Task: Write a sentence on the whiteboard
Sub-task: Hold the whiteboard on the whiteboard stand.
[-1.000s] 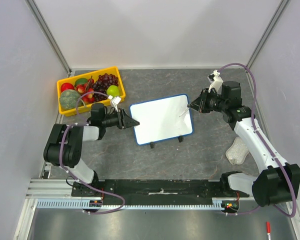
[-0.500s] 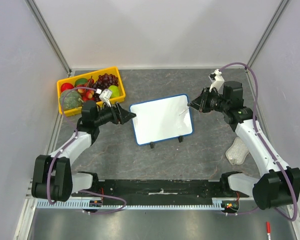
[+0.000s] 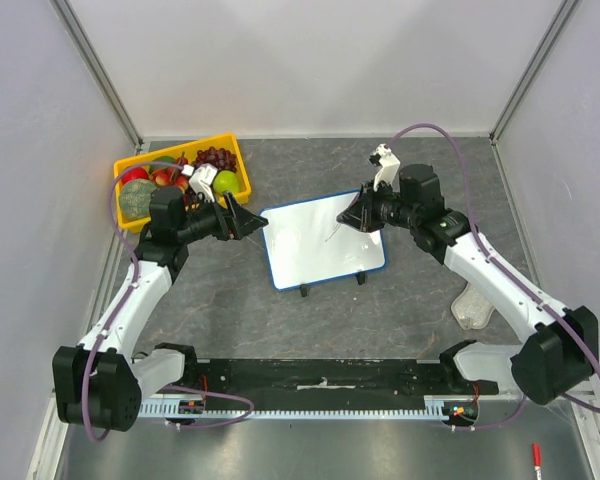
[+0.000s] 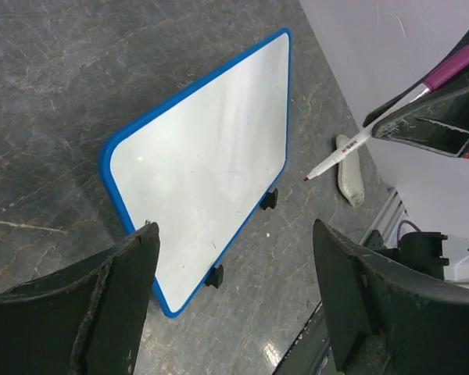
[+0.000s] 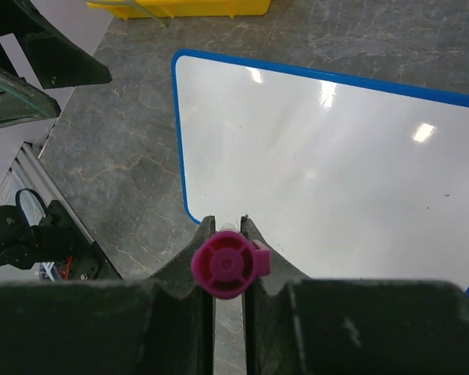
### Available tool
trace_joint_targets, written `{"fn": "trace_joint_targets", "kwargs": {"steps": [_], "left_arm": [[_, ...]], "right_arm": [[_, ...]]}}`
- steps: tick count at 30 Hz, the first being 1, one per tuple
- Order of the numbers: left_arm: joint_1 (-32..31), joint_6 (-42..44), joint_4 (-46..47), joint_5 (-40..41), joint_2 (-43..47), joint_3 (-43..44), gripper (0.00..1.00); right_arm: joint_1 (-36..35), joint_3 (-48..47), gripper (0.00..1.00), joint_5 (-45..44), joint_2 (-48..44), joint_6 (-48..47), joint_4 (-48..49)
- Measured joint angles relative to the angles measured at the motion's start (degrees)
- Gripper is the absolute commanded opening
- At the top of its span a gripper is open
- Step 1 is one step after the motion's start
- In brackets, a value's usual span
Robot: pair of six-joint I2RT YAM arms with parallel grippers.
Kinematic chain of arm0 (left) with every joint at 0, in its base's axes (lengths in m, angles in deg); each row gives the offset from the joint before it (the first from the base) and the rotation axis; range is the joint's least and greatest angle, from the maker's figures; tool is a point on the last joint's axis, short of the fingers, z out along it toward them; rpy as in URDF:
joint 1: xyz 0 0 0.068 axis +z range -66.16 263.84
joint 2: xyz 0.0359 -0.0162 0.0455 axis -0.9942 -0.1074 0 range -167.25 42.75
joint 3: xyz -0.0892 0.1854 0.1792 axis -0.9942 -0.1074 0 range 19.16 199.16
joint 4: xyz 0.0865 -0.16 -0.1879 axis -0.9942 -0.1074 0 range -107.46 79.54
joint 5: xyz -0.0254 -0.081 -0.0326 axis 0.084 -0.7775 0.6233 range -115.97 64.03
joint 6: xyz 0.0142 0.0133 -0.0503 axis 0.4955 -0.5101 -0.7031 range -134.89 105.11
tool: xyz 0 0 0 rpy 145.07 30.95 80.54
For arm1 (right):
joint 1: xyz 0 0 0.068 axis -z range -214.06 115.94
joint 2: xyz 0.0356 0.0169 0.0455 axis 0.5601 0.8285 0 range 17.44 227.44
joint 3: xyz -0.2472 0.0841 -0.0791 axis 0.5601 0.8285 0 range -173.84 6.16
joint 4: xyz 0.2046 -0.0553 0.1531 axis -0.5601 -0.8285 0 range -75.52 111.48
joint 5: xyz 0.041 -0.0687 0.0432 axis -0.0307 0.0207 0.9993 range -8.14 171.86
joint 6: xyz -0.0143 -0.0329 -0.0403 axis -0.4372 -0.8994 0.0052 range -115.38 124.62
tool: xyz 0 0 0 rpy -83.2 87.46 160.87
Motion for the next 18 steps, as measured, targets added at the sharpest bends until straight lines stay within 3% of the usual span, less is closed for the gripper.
{"fn": "trace_joint_targets", "kwargs": {"steps": [9,18], "left_arm": [[0.00,0.07,-6.73,0.90,-0.48,0.81,0.85],[0.00,-0.04,-8.22,5.70,0.61,-0.83,0.82]], "right_arm": [[-4.11,-1.07,0.00,-5.92,1.27,-0.68,3.17],[-4.57,9.44,0.00,-8.46,-5.38,0.02,11.91]]}}
